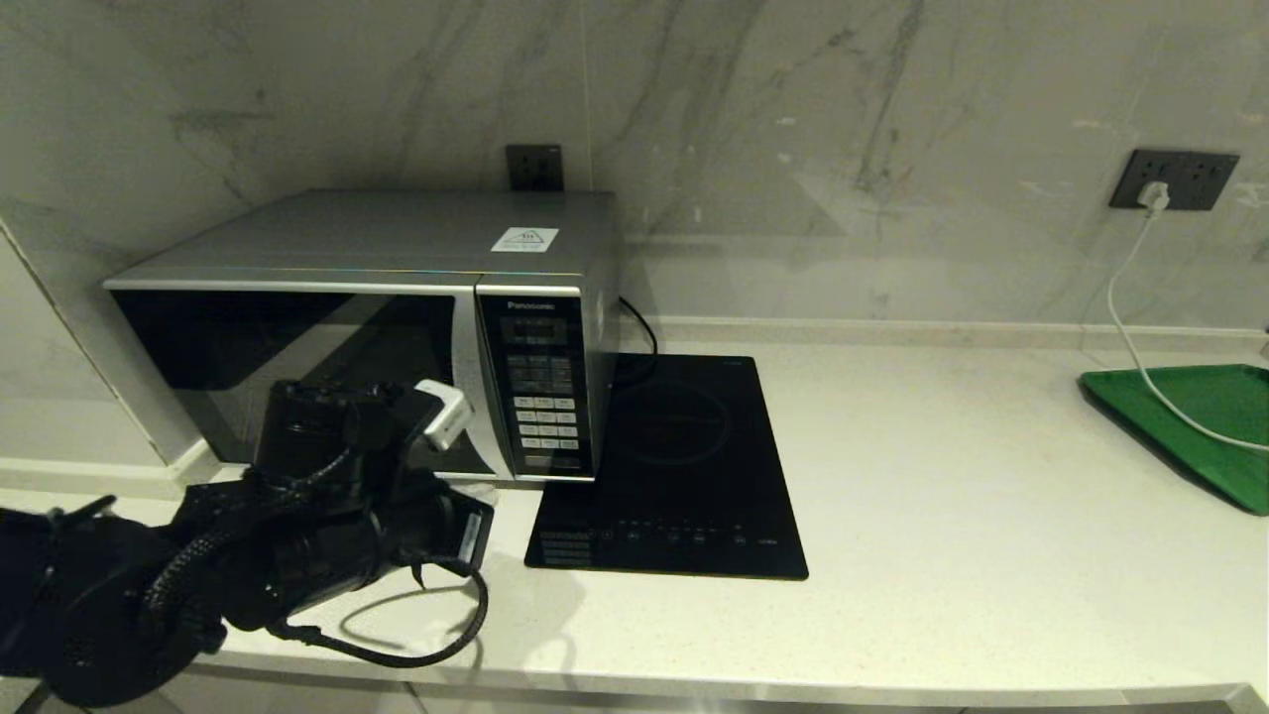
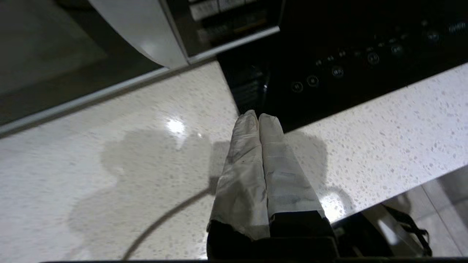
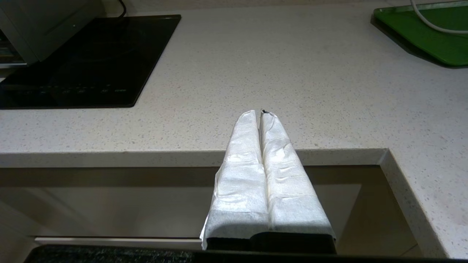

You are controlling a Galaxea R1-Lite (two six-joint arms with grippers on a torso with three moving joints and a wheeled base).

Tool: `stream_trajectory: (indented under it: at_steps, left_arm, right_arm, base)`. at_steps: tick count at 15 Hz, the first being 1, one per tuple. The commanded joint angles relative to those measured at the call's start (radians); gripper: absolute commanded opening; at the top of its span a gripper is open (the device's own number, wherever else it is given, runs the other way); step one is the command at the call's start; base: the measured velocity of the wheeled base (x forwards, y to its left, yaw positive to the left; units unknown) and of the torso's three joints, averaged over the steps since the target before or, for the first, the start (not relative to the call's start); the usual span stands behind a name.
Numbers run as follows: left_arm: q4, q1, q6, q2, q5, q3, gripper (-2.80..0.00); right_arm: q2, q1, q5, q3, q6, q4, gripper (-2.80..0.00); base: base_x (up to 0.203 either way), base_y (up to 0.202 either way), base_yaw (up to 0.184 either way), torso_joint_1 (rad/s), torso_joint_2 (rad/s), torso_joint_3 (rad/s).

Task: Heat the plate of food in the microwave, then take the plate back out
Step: Close the microwave oven

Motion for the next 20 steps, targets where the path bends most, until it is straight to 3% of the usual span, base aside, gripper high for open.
stream_trajectory:
  at_steps: [1,7,11,20]
  left_arm:
    - [-0.033,-0.003,-0.012,0.104,-0.019,0.003,-2.8]
    - [-0.203,-0.054,-0.07,0.284,0.011,-0.022,-2.8]
    - [-0.209,-0.111,-0.116,0.33,0.063,-0.107,-2.8]
    - [-0.207,-0.101,-0.128,0.382,0.072,-0.195,-2.8]
  right_arm:
    - [0.0,0.0,0.0,0.0,0.001,0.0,-2.8]
    - [0.0,0.0,0.0,0.001,0.001,0.0,-2.8]
    - [0.0,0.0,0.0,0.0,0.001,0.0,-2.8]
    - [0.0,0.0,0.0,0.0,0.001,0.0,-2.8]
  base:
    - [0.0,0.0,0.0,0.0,0.0,0.0]
    - [0.0,0.0,0.0,0.0,0.0,0.0]
    - [0.0,0.0,0.0,0.0,0.0,0.0]
    - [0.0,0.0,0.0,0.0,0.0,0.0]
